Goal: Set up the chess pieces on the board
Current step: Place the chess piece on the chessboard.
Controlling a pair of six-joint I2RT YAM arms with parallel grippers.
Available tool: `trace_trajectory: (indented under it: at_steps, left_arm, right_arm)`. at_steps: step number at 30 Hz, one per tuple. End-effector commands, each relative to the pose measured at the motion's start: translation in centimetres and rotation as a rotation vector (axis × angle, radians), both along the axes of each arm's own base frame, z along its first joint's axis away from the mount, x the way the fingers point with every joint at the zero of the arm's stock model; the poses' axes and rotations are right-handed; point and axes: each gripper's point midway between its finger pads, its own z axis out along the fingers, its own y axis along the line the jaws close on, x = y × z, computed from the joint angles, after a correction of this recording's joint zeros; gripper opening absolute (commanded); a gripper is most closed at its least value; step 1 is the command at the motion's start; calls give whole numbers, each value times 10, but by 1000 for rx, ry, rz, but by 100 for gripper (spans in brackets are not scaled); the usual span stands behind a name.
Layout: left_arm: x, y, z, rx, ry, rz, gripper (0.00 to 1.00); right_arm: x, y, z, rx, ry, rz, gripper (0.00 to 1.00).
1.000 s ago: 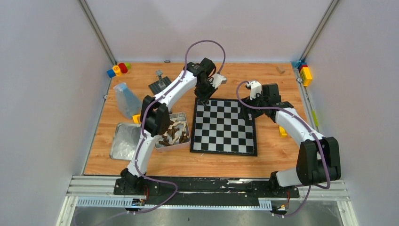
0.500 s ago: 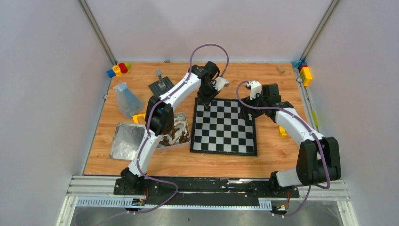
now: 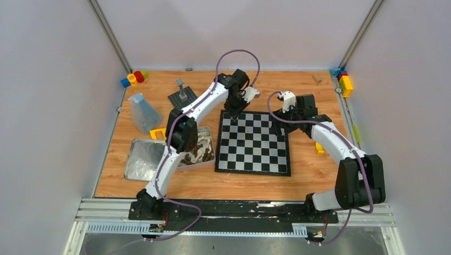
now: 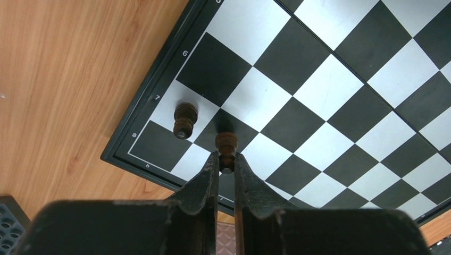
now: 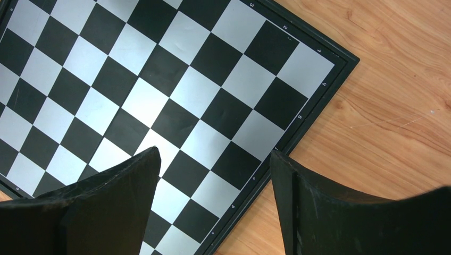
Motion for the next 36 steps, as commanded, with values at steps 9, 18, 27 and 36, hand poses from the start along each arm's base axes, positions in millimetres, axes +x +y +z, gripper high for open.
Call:
trace_trajectory:
  at_steps: [9, 18, 27, 36]
  left_arm:
    - [2, -8, 1, 4, -23, -10, 20]
    - [0, -10, 0, 4, -18, -17, 34]
    - [3, -1, 39, -3, -100, -12, 47]
    - [-36, 81, 94, -5, -165, 4, 54]
  right_arm:
    - [8, -2, 11, 4, -59, -8, 76]
    - [8, -2, 9, 5, -56, -9, 76]
    - [8, -2, 10, 6, -55, -10, 76]
    - [9, -2, 13, 6, -66, -10, 76]
